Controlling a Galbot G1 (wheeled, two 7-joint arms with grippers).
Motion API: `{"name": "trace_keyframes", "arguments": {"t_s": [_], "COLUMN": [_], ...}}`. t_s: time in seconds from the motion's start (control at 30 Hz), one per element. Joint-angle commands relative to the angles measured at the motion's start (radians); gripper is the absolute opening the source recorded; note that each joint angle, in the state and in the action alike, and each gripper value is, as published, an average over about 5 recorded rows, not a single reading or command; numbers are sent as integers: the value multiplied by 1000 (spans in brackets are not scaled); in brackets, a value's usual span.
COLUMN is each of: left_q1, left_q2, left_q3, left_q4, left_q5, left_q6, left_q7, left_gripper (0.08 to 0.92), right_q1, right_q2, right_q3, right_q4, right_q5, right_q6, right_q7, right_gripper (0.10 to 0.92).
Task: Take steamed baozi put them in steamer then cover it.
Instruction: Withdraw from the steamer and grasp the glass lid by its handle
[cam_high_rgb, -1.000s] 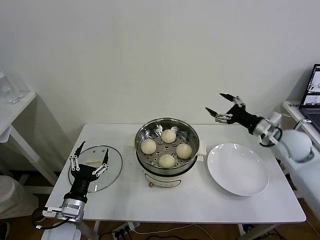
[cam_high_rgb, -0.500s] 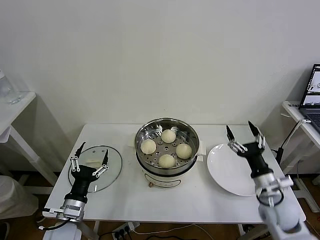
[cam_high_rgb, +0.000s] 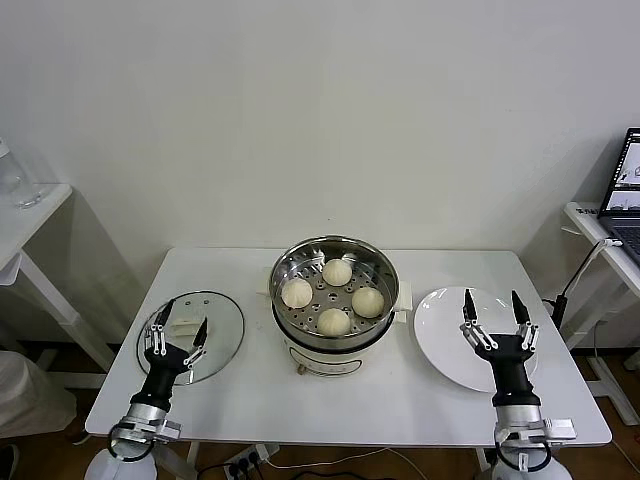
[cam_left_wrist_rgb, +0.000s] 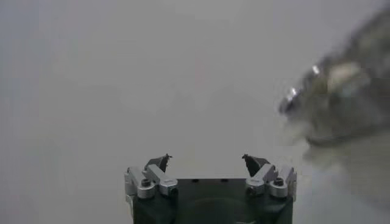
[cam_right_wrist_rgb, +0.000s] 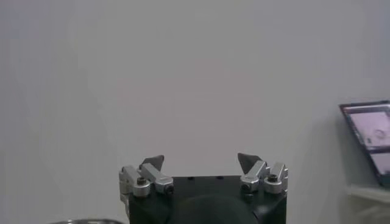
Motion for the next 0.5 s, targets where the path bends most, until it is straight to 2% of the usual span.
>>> {"name": "trace_keyframes", "arguments": {"t_s": [0.03, 0.5], "left_q1": [-109, -212], "left_q2": [19, 26], "left_q3": [-47, -57], "left_q4": [283, 397], "left_q5": [598, 639], "left_q6": [-76, 11], "left_q7": [-188, -187], "left_gripper": [823, 823], "right_q1": [-45, -36], "right_q2": [59, 62], "right_q3": [-3, 2], "right_q4": [-1, -19], "right_q5": [-37, -39], "right_q6": [30, 38], "right_q7": [25, 23], "right_gripper": [823, 823]}}
